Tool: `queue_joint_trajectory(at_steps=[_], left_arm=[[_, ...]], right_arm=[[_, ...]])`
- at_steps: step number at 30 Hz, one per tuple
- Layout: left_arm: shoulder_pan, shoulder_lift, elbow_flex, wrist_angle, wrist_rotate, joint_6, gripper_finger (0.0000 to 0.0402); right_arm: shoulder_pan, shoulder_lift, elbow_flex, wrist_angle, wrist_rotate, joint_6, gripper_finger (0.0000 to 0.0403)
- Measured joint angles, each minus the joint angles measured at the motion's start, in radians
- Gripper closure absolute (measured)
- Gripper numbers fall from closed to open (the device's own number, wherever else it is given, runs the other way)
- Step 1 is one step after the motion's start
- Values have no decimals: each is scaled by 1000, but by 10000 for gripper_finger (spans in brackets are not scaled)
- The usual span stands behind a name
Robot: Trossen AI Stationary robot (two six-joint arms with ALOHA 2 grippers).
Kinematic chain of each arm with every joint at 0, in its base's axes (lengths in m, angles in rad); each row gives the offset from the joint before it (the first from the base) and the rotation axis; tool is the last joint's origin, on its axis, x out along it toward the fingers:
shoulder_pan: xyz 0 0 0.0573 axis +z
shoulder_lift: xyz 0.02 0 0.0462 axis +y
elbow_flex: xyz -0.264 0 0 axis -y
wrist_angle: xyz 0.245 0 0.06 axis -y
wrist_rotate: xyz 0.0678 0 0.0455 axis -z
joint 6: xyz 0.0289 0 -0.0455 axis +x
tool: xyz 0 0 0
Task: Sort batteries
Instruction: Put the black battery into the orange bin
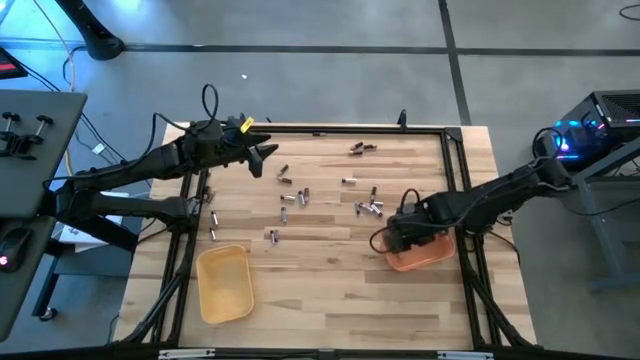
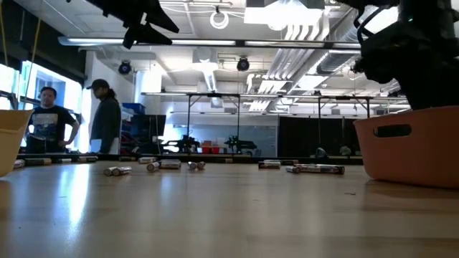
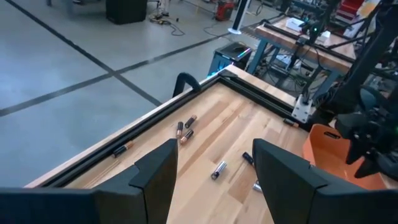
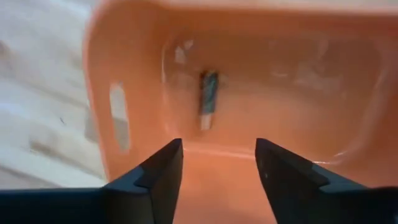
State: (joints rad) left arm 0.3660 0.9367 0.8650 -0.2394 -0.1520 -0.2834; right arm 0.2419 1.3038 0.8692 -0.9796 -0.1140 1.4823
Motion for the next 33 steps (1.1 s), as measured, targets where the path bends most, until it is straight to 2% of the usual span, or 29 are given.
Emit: queue_joint_trajectory(at_steps=[2, 6, 9, 17, 25, 28, 33], left_arm=[[0, 0, 0, 0, 0, -16, 202], [0, 0, 0, 0, 0, -28, 202], [0, 0, 0, 0, 6, -28, 202], [3, 0, 0, 1, 7, -28, 202], [3, 0, 0, 1, 10, -28, 202], [5, 0, 0, 0, 11, -17, 202], [5, -3, 1, -1, 11, 11, 202]], right_arm=[[-37, -21, 18, -4, 31, 18, 197], [-143, -49, 53, 9, 174, 41, 194], [-243, -32, 40, 98, 248, 2, 193], [-507, 201, 18, 341, 248, -176, 192], [-592, 400, 26, 427, 245, -194, 192], [-595, 415, 28, 467, 237, -200, 192], [-594, 419, 47, 440, 252, -182, 192]])
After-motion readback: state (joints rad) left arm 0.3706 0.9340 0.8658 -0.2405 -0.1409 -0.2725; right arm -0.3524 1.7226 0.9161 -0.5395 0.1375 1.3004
